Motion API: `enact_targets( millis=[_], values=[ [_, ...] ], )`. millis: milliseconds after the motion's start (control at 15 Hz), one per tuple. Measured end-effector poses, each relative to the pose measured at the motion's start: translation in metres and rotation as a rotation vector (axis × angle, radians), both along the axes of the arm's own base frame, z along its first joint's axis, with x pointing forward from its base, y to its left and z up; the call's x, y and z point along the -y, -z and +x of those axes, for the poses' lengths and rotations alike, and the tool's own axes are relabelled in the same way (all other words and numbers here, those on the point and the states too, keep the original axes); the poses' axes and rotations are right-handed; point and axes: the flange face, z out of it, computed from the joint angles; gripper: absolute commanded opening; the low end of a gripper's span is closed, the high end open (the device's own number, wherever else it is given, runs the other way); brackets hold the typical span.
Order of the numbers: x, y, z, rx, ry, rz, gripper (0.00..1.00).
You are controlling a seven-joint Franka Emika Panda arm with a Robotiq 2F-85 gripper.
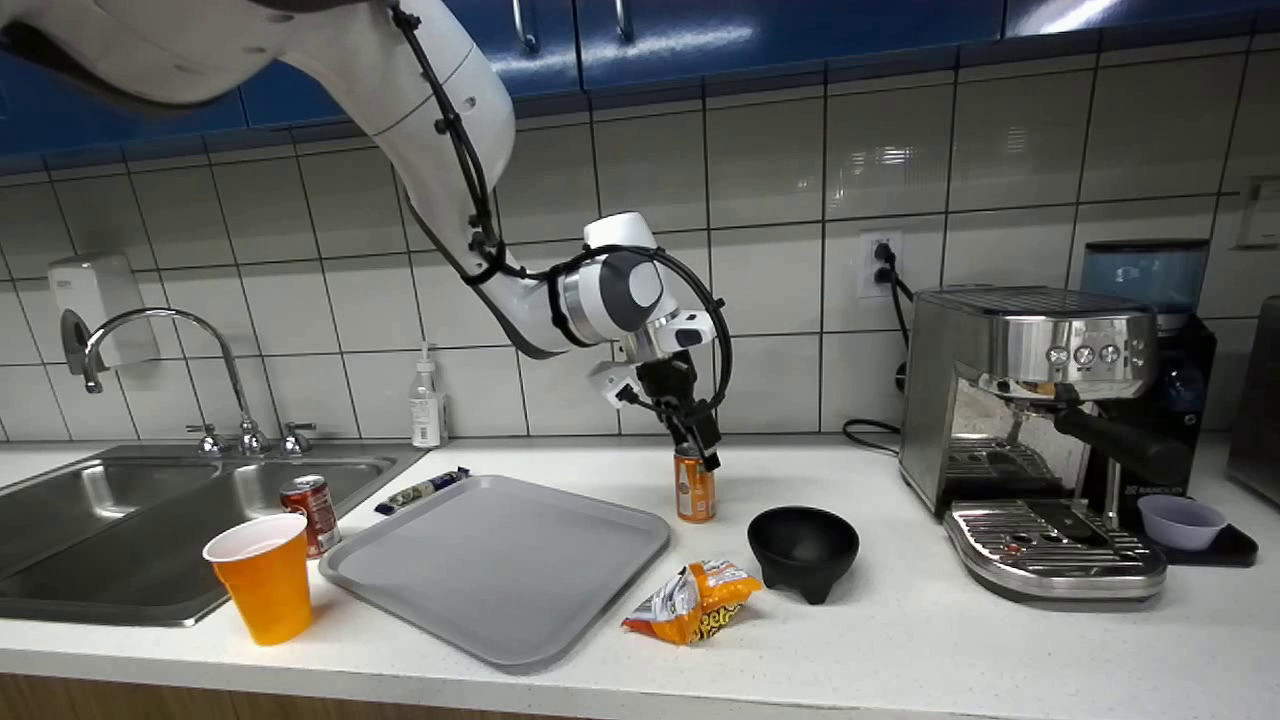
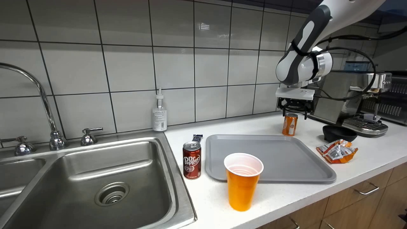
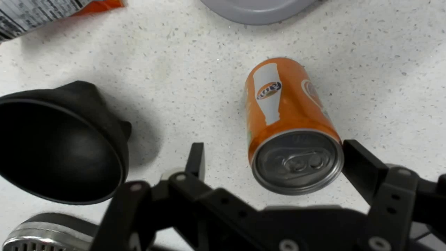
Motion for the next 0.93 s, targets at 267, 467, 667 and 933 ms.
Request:
enact_targets(
  millis=[267, 467, 667, 933],
  values=[
    [0.001, 0.006, 0.004, -0.003, -0.007, 0.003, 0.72],
    [0.002, 0.009, 0.008, -0.002, -0.011, 0.006, 0.49],
    [0.000, 0.010, 0.011, 0.002, -0.016, 0.010, 0.38],
    [-0.002, 0.010, 0.013, 0.002, -0.025, 0.010, 0.38]
  ],
)
